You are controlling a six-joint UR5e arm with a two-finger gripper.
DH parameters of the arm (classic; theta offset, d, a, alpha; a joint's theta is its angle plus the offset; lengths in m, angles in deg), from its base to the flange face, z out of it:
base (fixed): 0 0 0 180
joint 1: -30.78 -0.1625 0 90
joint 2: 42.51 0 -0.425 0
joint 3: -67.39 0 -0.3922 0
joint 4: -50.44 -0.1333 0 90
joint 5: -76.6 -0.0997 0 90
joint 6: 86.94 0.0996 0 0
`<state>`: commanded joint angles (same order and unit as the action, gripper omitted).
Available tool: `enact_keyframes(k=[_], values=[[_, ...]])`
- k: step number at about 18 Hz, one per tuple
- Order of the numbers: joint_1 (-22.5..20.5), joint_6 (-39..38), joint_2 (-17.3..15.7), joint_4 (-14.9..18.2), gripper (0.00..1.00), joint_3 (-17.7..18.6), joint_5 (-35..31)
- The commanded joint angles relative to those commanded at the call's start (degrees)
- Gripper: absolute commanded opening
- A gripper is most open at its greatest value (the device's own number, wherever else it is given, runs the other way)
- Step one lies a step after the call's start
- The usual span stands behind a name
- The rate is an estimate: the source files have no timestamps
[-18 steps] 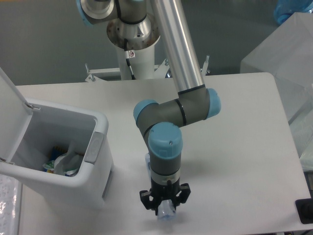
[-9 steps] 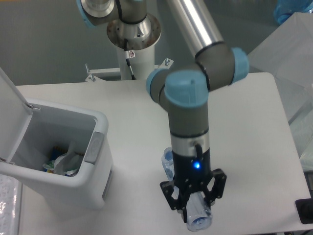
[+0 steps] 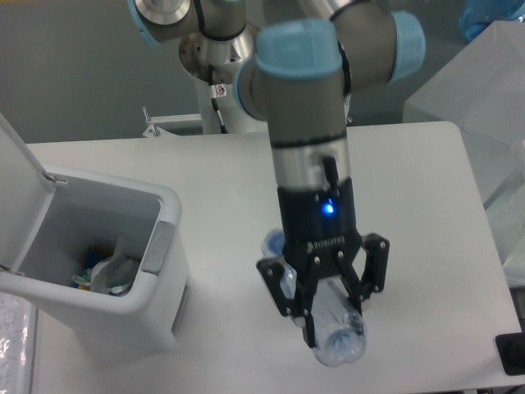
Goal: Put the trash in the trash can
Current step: 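Carry the bottle over the trash bin opening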
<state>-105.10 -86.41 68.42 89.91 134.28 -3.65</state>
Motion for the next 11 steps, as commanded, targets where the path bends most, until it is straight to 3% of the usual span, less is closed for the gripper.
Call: enact_keyframes(k=[2, 5, 7, 11], values=[[1.22, -0.09, -0.53, -0.35, 0.57, -0.61, 1.75], [5.44, -0.53, -3.69, -0.44, 0.57, 2.71, 3.52], [6.93, -1.14, -3.79, -0.88, 0.57, 0.63, 4.22], [10.54, -2.19, -3.96, -0.79, 0.57, 1.14, 4.75]])
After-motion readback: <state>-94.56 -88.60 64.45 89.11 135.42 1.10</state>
